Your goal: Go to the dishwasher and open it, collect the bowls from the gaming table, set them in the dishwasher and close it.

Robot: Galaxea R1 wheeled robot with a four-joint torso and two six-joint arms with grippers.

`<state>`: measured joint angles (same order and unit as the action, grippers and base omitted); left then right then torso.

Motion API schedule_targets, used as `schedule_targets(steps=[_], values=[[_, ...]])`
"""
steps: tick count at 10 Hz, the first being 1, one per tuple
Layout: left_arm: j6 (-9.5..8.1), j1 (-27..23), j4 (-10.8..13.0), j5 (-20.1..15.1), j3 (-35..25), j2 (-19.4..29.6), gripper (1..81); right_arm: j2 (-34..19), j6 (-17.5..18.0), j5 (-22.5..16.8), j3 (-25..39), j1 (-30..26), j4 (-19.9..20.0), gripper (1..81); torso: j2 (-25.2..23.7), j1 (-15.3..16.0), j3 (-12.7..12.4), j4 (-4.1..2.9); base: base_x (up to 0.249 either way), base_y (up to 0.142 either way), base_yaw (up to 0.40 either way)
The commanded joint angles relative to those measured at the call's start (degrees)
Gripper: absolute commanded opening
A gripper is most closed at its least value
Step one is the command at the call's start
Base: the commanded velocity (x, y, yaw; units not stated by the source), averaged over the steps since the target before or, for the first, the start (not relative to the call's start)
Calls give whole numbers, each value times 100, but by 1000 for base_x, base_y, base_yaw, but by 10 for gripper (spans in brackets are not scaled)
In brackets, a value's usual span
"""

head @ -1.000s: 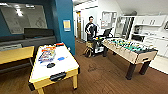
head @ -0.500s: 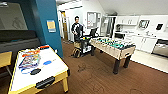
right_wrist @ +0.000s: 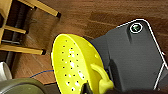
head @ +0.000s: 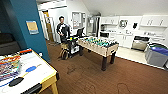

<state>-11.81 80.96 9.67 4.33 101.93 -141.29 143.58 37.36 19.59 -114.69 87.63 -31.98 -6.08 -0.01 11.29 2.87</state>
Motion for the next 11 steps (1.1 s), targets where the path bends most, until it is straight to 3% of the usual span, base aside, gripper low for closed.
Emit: schedule_targets(steps=[1, 7, 11], values=[[83, -216, 220, -362, -33, -102, 10, -169, 8, -78, -113, -206, -160, 10, 0, 1, 0, 0, 0, 0, -400], [74, -216, 220, -362, 135, -111, 10, -547, 8, -272, -281, -109, -292, 10, -2, 1, 0, 0, 0, 0, -400], [83, -225, 220, -362, 135, -111, 10, -380, 8, -280, -325, -118, -309, 10, -2, 1, 0, 0, 0, 0, -400]])
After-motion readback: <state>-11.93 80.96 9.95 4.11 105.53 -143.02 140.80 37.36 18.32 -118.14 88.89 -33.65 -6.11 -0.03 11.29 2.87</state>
